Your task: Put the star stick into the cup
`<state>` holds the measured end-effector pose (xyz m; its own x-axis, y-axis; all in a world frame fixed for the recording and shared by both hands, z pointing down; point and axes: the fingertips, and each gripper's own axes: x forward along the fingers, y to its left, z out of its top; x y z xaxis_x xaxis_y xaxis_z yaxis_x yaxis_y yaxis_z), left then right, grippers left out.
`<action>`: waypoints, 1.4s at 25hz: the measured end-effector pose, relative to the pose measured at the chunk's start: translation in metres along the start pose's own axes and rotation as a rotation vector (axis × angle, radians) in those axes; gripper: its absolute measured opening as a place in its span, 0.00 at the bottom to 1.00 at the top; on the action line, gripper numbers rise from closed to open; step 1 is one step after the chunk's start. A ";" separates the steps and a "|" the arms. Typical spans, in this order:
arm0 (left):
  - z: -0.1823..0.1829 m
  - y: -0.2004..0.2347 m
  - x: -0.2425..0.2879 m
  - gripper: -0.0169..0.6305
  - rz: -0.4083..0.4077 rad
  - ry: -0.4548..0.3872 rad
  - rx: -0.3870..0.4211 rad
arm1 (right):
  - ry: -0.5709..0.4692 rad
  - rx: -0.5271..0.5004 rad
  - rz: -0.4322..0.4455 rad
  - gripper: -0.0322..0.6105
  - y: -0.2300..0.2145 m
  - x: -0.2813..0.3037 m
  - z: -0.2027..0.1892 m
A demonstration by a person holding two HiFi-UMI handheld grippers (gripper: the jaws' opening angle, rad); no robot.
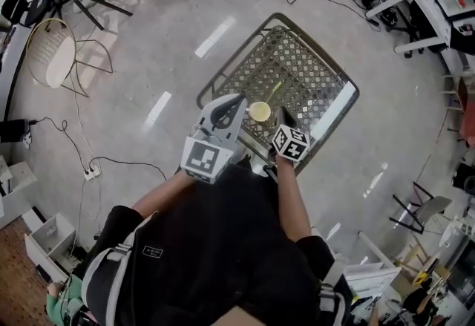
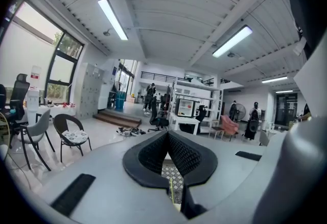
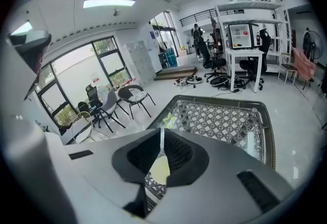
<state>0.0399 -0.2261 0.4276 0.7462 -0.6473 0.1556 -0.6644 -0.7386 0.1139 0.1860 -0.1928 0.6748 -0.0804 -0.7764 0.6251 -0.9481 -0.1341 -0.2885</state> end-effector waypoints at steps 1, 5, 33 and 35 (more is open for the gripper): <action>0.000 -0.004 -0.001 0.05 -0.007 0.007 0.007 | -0.027 0.001 0.002 0.08 0.003 -0.009 0.008; 0.005 -0.019 -0.006 0.05 -0.014 -0.016 0.024 | -0.133 -0.005 0.017 0.08 0.013 -0.048 0.037; 0.006 -0.064 -0.026 0.05 -0.032 -0.062 0.022 | -0.406 -0.070 0.062 0.06 0.048 -0.192 0.084; 0.006 -0.063 -0.028 0.05 -0.024 -0.069 0.020 | -0.407 -0.074 0.068 0.06 0.048 -0.194 0.083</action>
<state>0.0615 -0.1622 0.4101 0.7636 -0.6401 0.0847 -0.6456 -0.7574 0.0971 0.1813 -0.1000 0.4797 -0.0293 -0.9640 0.2644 -0.9656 -0.0410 -0.2567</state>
